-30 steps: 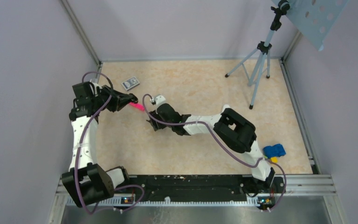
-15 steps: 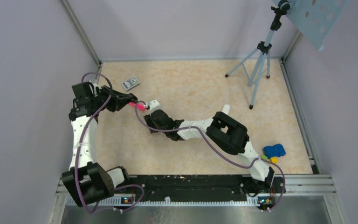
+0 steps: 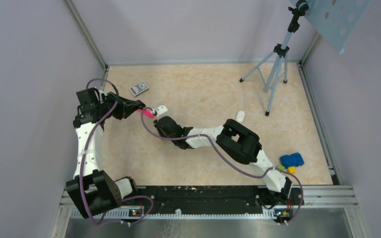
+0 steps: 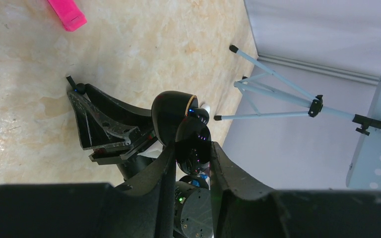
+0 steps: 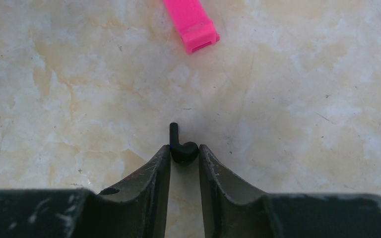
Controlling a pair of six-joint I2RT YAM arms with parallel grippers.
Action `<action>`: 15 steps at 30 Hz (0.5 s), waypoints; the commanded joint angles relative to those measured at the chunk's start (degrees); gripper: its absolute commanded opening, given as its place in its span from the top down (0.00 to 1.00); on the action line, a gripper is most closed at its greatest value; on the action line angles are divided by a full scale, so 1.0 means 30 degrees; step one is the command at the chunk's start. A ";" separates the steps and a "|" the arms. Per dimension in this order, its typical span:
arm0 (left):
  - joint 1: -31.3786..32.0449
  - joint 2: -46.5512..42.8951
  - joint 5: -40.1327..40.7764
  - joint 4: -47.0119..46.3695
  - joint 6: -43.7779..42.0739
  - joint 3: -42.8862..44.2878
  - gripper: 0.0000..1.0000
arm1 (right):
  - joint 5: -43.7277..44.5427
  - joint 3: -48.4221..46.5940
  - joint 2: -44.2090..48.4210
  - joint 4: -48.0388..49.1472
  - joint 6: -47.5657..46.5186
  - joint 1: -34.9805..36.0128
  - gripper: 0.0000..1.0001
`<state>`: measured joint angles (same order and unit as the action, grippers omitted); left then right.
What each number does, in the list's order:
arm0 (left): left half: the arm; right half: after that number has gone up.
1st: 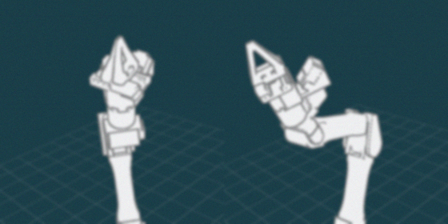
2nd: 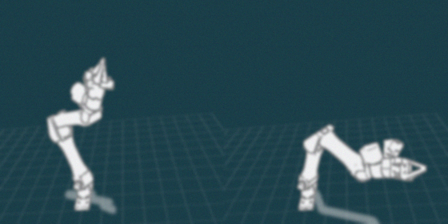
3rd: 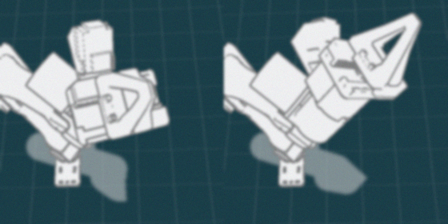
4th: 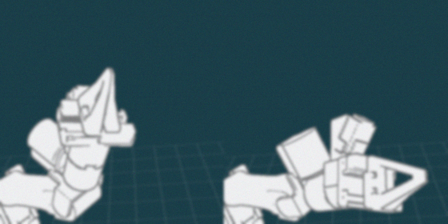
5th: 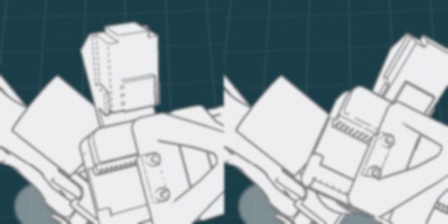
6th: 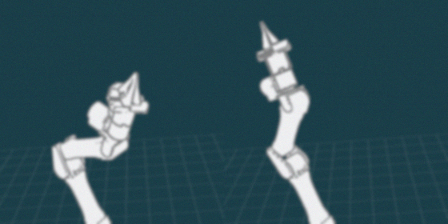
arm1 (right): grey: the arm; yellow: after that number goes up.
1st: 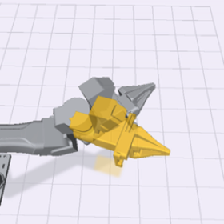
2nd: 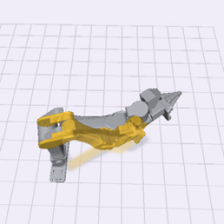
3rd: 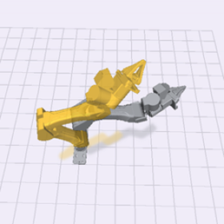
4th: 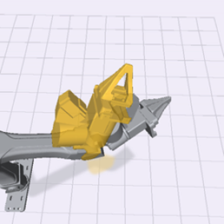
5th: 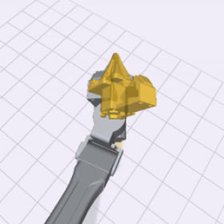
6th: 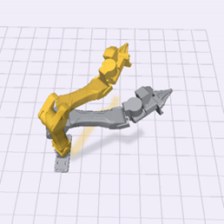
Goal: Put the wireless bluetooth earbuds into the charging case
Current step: Pick up the left earbud from the center of the board.
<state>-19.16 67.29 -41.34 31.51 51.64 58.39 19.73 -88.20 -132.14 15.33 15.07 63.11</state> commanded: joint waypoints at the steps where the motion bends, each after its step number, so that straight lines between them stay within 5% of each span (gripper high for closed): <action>1: -0.0177 -0.0075 -0.0337 -0.0729 0.0161 -0.0149 1.00 | 0.0328 -0.0179 -0.0465 -0.0378 -0.0152 0.0241 0.76; 8: -0.0235 -0.0102 -0.0440 -0.0873 -0.0069 -0.0456 1.00 | -0.0089 0.0812 0.0735 0.0075 0.0000 0.0236 0.88; 15: -0.0184 -0.0511 -0.1305 -0.2122 -0.0773 -0.1342 1.00 | -0.0438 0.6799 0.5767 0.1618 0.0365 0.0057 0.92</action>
<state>-19.46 67.26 -41.87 30.04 51.05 55.94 19.46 -76.14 -124.86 18.98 15.20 63.22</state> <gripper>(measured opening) 0.317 0.194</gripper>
